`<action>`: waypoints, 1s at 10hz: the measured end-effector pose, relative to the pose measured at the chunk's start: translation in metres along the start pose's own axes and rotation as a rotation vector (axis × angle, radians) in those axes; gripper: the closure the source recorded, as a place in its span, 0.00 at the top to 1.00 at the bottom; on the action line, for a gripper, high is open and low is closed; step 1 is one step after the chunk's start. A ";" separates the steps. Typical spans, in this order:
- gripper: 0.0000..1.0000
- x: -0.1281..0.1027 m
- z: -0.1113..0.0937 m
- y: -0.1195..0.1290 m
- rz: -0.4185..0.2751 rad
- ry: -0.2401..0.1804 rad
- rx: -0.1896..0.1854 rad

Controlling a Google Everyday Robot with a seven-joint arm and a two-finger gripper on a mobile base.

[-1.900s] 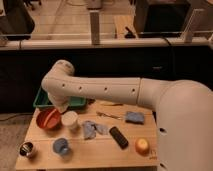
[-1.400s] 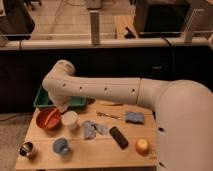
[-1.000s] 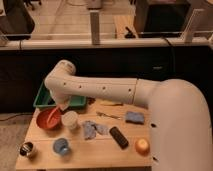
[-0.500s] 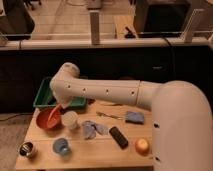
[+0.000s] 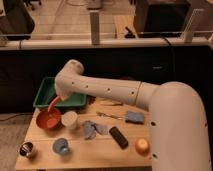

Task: Place pepper in tray

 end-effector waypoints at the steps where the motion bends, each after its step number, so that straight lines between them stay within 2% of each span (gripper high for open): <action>1: 0.00 0.010 0.004 -0.004 0.014 -0.009 0.012; 3: 0.00 0.037 0.018 -0.015 0.043 -0.037 0.049; 7: 0.01 0.067 0.036 -0.023 0.046 -0.046 0.088; 10: 0.28 0.088 0.054 -0.008 0.068 -0.053 0.106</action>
